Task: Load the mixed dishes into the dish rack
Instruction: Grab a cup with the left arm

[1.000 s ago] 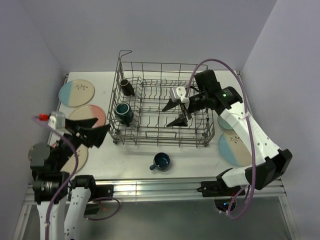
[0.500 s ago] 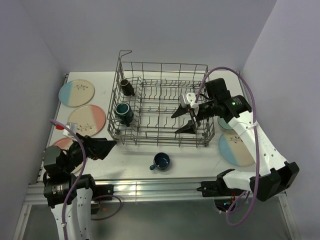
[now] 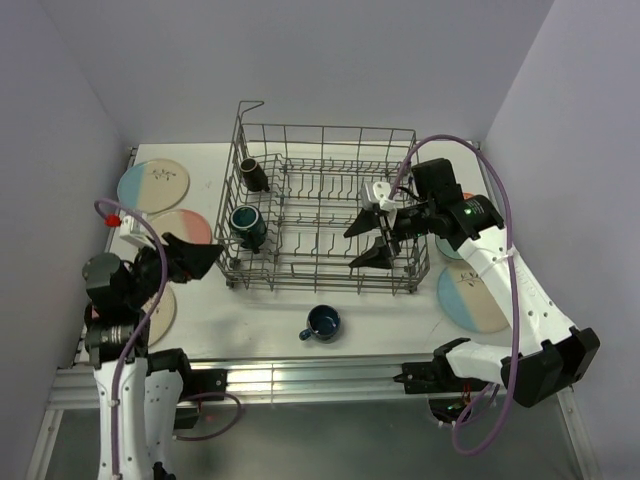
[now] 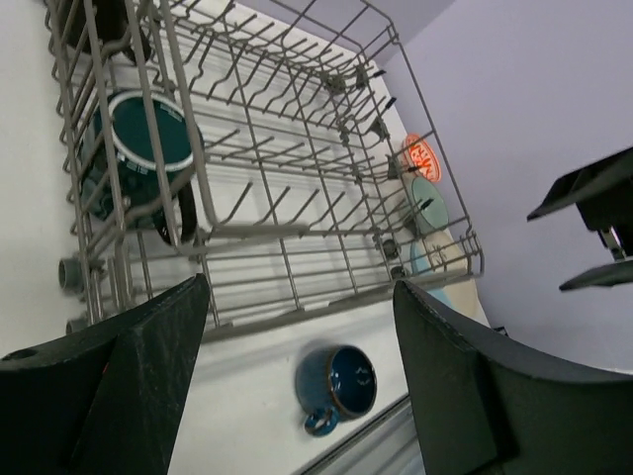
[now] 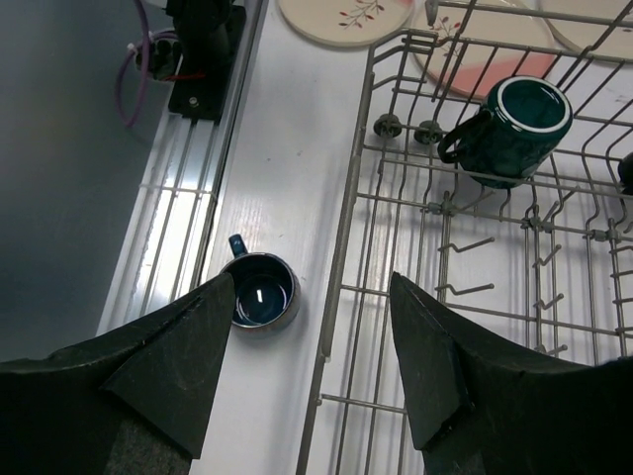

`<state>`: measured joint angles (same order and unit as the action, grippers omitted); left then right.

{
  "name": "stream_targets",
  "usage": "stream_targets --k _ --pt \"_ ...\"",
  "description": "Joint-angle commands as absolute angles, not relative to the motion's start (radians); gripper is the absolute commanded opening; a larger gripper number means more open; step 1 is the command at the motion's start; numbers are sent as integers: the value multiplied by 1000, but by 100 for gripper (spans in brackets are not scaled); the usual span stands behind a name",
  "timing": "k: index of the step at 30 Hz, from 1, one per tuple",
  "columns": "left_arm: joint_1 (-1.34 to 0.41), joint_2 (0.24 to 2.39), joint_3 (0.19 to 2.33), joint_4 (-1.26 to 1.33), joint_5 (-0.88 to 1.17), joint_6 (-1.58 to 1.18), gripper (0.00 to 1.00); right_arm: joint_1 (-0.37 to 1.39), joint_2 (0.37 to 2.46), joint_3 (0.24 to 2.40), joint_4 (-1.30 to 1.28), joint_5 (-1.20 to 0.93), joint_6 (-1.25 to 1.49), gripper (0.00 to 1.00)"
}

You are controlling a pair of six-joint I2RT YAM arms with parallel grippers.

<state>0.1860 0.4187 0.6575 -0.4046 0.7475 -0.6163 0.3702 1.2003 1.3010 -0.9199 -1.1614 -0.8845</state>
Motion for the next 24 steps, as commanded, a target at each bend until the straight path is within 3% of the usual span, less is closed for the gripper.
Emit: stream_targets --k 1,6,10,16,19,24 --pt "118 506 741 -192 667 -652 81 361 1200 1301 -862 -1157 -824 72" --pt "-260 631 863 -291 405 -559 85 347 1192 1282 -870 -1173 -839 72" --pt "-756 722 923 -341 84 -532 92 338 1193 1279 -882 -1186 -853 72" --pt "-1292 906 979 -382 -306 -499 91 295 1195 1281 -928 -1200 -900 72" --pt "-1449 1006 957 -456 -403 -511 93 273 1200 1275 -957 -1207 -936 72" --pt "-1569 1005 772 -345 -557 -558 93 258 1203 1250 -989 -1226 -977 72"
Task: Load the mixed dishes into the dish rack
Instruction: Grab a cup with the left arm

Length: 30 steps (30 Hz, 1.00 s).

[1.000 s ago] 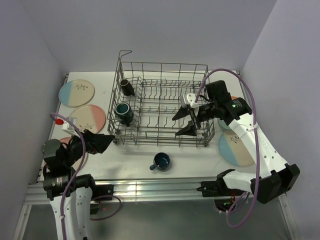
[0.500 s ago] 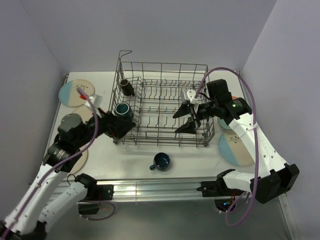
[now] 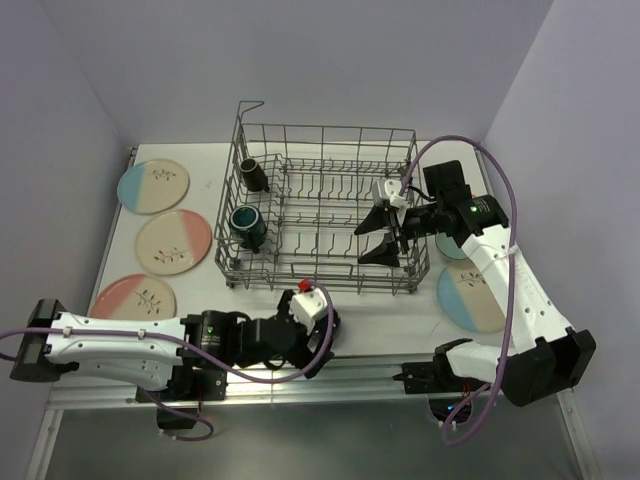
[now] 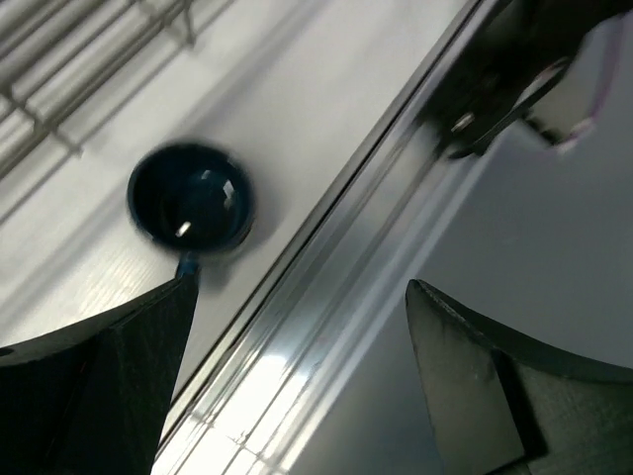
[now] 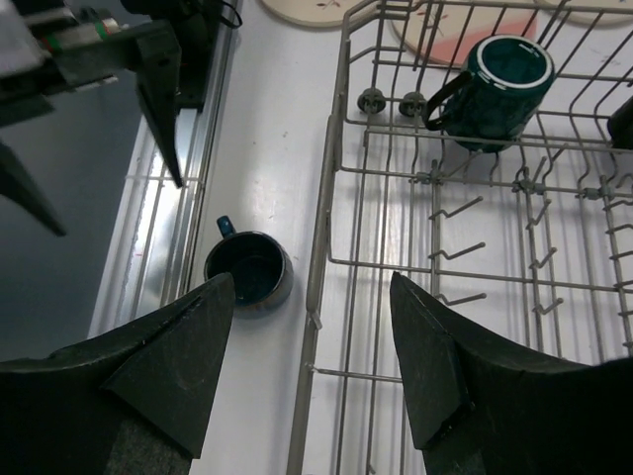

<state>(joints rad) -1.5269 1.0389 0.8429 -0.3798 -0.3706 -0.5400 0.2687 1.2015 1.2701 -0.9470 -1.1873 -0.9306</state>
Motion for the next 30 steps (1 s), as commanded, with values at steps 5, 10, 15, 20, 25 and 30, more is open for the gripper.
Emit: stream_targets --k 5,10,15,20,25,30 --pt "-1572 1009 674 -252 -614 -548 93 256 1203 1235 -1006 -1226 -996 72" --pt "-1572 1087 627 -220 -624 -554 92 256 1210 1232 -1011 -1238 -991 71" --pt "-1554 1109 606 -178 -615 -538 92 256 1209 1226 -1019 -1241 -986 72" --pt "-1445 1057 620 -221 -555 -667 90 256 1193 1215 -1026 -1238 -989 71" --pt "-1353 1043 650 -276 -465 -808 88 256 1180 1204 -1026 -1239 -988 71" --pt "-1324 1120 672 -311 -400 -854 83 256 1170 1198 -1026 -1239 -988 71"
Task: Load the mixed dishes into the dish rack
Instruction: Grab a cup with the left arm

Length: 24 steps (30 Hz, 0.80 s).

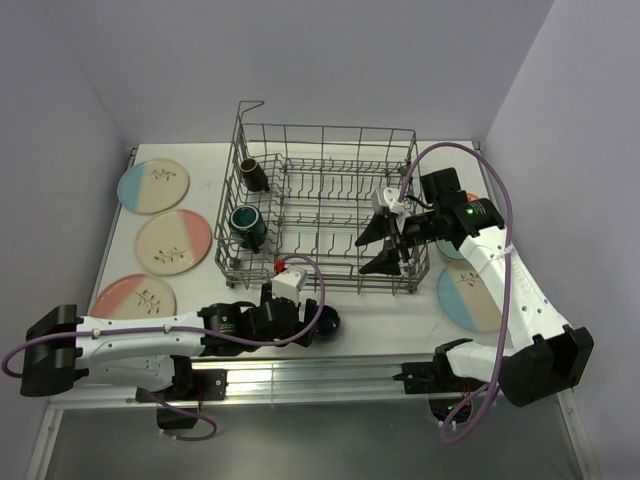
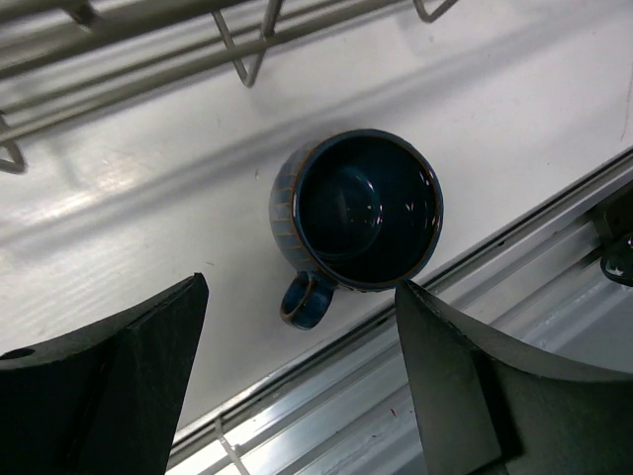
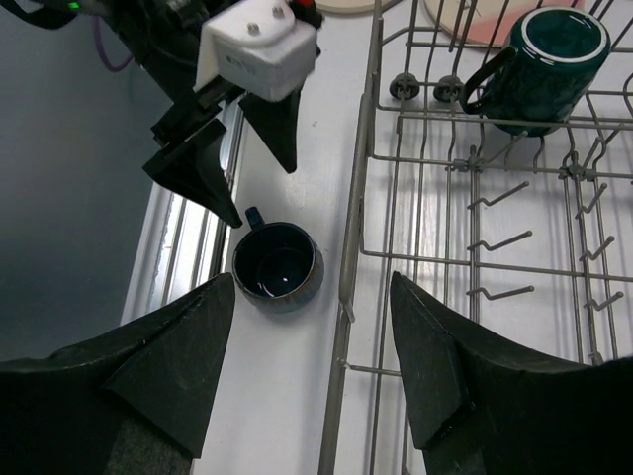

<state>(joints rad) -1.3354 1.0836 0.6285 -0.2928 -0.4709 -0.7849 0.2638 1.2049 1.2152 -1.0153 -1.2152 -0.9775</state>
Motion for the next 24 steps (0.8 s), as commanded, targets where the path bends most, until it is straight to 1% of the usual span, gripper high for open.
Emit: stream_targets --k 1,5,8,13,18,19,22,24 --pt "-1324 1130 678 -305 -379 -859 83 255 1169 1197 -1025 -1239 -989 71" --pt "-1313 1186 696 -301 -354 -862 80 256 1164 1190 -1026 -1239 -989 71" --pt "-1299 1236 722 -340 -382 -876 78 255 1160 1184 -1026 -1239 -991 71" --pt "-1252 1243 759 -347 -388 -873 76 255 1154 1170 -1026 -1243 -992 71" --pt "-1216 1264 784 -316 -344 -842 65 255 1150 1158 -1026 -1249 -996 71" --pt "-1213 1270 790 -313 -328 -830 60 255 1149 1155 -1026 -1249 -999 71" --pt "-1206 1308 796 -298 -296 -810 53 255 1147 1152 -1026 -1247 -1002 71" --pt "-1206 1338 802 -293 -287 -802 52 255 1144 1151 -1028 -1246 -1003 71"
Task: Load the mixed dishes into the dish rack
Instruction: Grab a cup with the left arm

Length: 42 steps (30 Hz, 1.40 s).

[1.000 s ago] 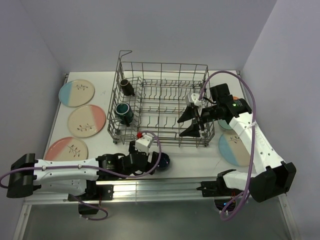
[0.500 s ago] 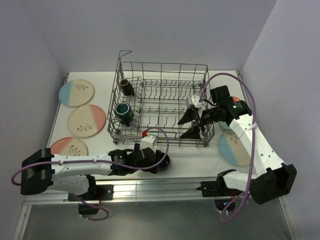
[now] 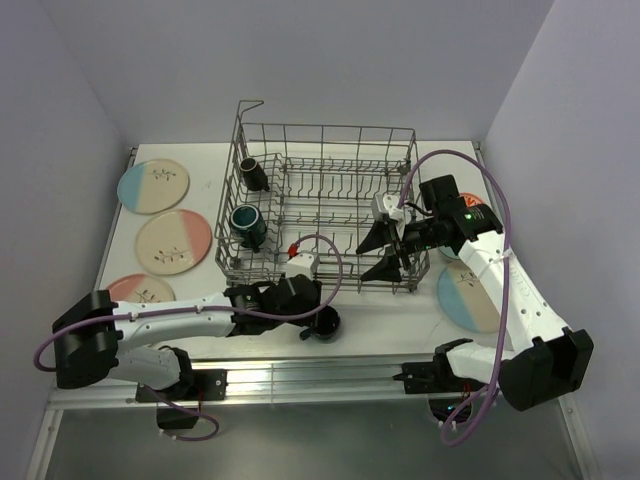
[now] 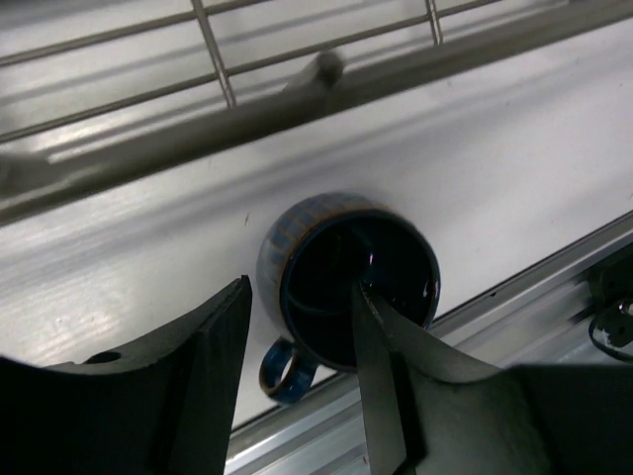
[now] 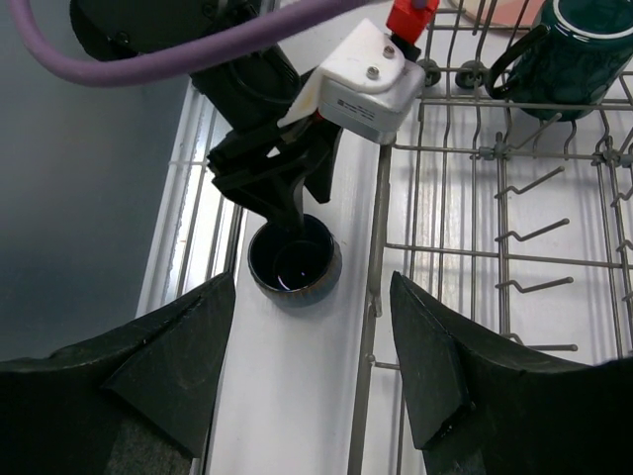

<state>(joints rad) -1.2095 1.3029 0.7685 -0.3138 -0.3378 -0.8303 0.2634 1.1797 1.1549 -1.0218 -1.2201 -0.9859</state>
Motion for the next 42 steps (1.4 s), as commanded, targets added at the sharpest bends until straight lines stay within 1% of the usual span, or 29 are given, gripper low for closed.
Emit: stream_targets --k 1,4,7,12,14,22,27,32,38,42 --pt "-1206 1345 805 -290 -282 -792 51 255 1143 1147 -1028 -1246 -1006 71" --pt "-1206 1376 821 -293 -279 -772 49 255 1141 1144 -1032 -1247 -1011 71" --pt "-1206 1405 836 -307 -285 -755 43 255 1140 1144 -1035 -1246 -1012 71" --pt "-1207 1420 838 -324 -288 -744 39 253 1137 1143 -1037 -1246 -1012 71" --pt "-1210 1407 828 -327 -293 -741 40 253 1137 1143 -1037 -1247 -1014 71" --pt "-1273 1315 766 -281 -356 -670 49 253 1141 1144 -1037 -1253 -1014 71" --pt "-1302 1279 741 -244 -403 -637 50 253 1147 1146 -1037 -1256 -1012 71" --pt "-1305 1298 727 -213 -440 -624 44 253 1149 1146 -1037 -1256 -1011 71" --pt "-1305 1370 727 -183 -462 -632 40 252 1146 1144 -1038 -1255 -1008 71" --pt "-1307 1402 741 -187 -475 -641 34 252 1144 1147 -1042 -1253 -1011 71"
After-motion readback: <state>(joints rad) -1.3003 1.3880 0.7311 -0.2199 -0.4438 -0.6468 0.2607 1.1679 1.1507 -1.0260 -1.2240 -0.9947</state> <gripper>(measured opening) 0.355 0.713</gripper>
